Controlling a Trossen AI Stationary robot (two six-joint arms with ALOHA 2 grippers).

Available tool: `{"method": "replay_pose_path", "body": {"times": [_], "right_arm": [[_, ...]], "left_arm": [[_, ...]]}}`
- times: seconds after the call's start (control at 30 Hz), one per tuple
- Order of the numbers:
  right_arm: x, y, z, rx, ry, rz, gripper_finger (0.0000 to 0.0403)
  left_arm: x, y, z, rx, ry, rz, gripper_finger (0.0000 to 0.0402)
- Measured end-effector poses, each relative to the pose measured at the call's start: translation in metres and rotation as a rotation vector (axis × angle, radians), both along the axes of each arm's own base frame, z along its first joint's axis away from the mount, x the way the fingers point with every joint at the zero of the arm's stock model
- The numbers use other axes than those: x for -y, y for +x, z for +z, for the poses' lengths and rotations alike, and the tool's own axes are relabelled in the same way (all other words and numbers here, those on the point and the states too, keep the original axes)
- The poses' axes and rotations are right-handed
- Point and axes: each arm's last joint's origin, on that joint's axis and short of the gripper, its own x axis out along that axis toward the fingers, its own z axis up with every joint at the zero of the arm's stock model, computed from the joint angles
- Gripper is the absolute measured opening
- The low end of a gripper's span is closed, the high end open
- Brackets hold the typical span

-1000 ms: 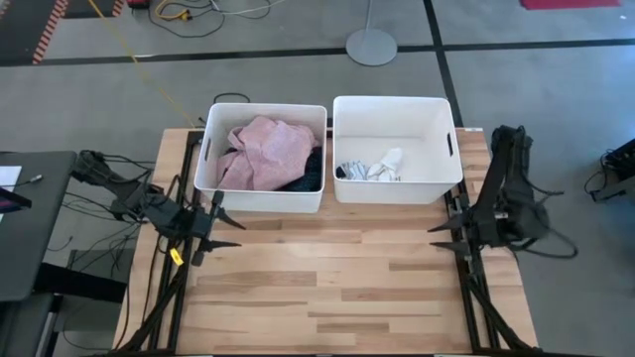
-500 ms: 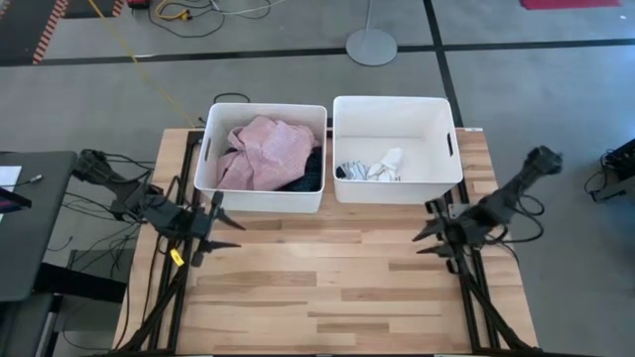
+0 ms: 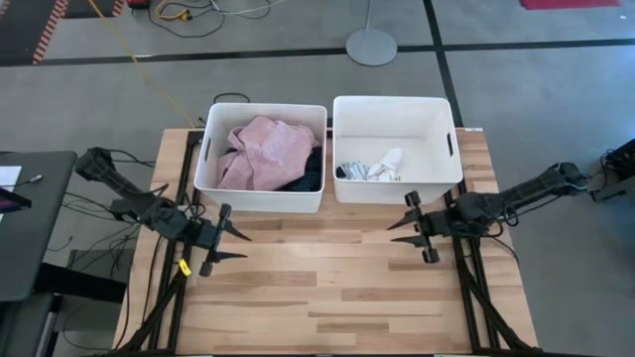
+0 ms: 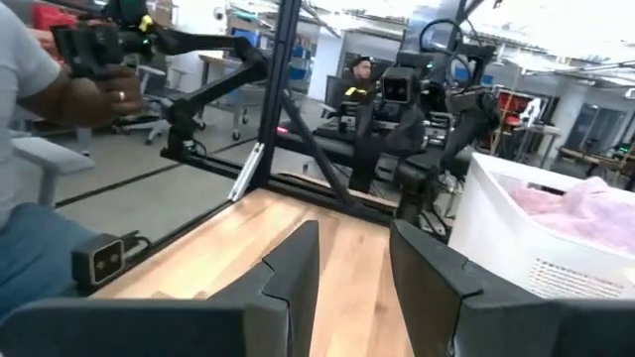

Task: Sort clothes
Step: Return to Home Position

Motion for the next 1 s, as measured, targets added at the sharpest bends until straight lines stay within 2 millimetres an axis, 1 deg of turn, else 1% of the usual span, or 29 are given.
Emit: {"method": "replay_pose_path", "body": {"times": [0.17, 0.3, 0.43, 0.53, 0.7, 0.8, 0.87, 1.0], "right_arm": [[0.002, 0.001, -0.003, -0.024, -0.008, -0.017, 0.0135], [0.002, 0.000, -0.006, -0.067, -0.019, -0.017, 0.0124], [0.004, -0.003, -0.008, -0.098, -0.017, -0.040, 0.0115], [0.005, -0.008, -0.006, -0.082, -0.013, -0.045, 0.0111], [0.010, -0.018, -0.008, -0.089, -0.016, -0.103, 0.0110], [0.013, -0.025, -0.020, -0.060, -0.001, -0.121, 0.0110], [0.016, -0.030, -0.032, -0.055, 0.020, -0.150, 0.0110], [0.019, -0.038, -0.052, -0.010, 0.070, -0.176, 0.0110]], "left_arm": [[-0.005, -0.006, -0.006, 0.018, 0.023, 0.009, 0.0183], [-0.012, -0.017, -0.012, 0.050, 0.010, 0.017, 0.0183], [-0.020, -0.028, -0.027, 0.084, -0.027, 0.046, 0.0183], [-0.026, -0.034, -0.041, 0.107, -0.062, 0.068, 0.0183], [-0.031, -0.041, -0.055, 0.153, -0.107, 0.076, 0.0183], [-0.032, -0.043, -0.062, 0.169, -0.115, 0.082, 0.0183], [-0.033, -0.044, -0.066, 0.160, -0.111, 0.095, 0.0183], [-0.033, -0.044, -0.068, 0.147, -0.116, 0.118, 0.0183]]}}
